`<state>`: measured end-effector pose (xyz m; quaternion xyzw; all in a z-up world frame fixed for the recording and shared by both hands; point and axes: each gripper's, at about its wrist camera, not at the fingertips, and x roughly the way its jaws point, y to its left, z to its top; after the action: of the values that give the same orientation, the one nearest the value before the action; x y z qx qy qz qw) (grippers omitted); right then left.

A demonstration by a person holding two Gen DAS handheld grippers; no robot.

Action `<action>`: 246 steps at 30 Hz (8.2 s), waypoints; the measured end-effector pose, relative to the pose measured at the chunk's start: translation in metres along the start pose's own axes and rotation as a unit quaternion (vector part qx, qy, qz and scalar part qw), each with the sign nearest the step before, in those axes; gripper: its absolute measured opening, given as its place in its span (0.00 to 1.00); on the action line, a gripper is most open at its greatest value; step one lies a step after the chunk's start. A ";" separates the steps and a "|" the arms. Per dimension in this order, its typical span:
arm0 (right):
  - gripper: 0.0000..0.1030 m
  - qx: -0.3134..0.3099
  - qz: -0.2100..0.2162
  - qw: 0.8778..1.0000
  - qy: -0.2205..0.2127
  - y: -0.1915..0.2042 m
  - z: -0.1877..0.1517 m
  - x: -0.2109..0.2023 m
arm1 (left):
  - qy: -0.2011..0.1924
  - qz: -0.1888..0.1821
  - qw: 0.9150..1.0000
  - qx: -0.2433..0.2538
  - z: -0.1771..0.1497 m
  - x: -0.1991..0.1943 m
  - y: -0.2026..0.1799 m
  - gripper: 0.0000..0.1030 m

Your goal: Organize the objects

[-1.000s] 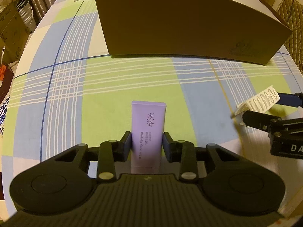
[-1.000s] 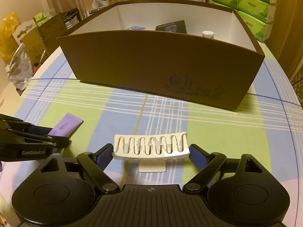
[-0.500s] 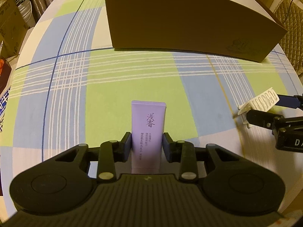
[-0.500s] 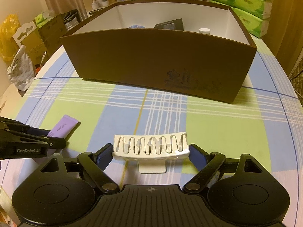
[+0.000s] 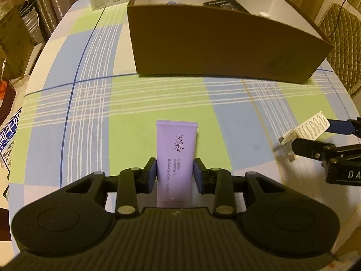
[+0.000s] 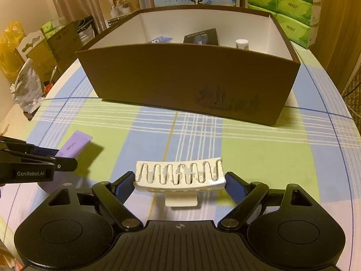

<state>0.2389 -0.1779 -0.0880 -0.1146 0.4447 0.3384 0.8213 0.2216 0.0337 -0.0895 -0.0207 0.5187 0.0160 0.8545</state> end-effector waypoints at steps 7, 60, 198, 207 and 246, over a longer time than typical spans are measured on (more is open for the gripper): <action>0.80 0.001 0.003 1.000 -0.011 0.002 0.004 -0.006 | -0.014 -0.005 1.000 0.004 0.005 -0.009 -0.002 0.29; 0.80 -0.001 -0.034 0.993 -0.116 -0.076 0.155 0.002 | -0.127 0.003 0.992 0.027 0.185 -0.010 -0.017 0.29; 0.98 0.023 0.047 0.996 -0.070 -0.044 -0.014 -0.135 | -0.121 0.059 0.990 -0.036 -0.032 -0.146 -0.092 0.99; 0.98 0.037 0.036 0.997 -0.058 -0.017 -0.038 -0.151 | -0.118 0.033 0.992 -0.038 -0.053 -0.166 -0.083 0.99; 0.98 0.051 0.010 0.997 -0.062 0.044 -0.084 -0.183 | -0.116 0.000 0.993 -0.018 -0.107 -0.195 -0.060 0.99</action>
<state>0.0863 -0.2691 0.0163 -0.0462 0.4108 0.3301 0.8486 0.0401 -0.0326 0.0355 -0.0338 0.4158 0.0280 0.9084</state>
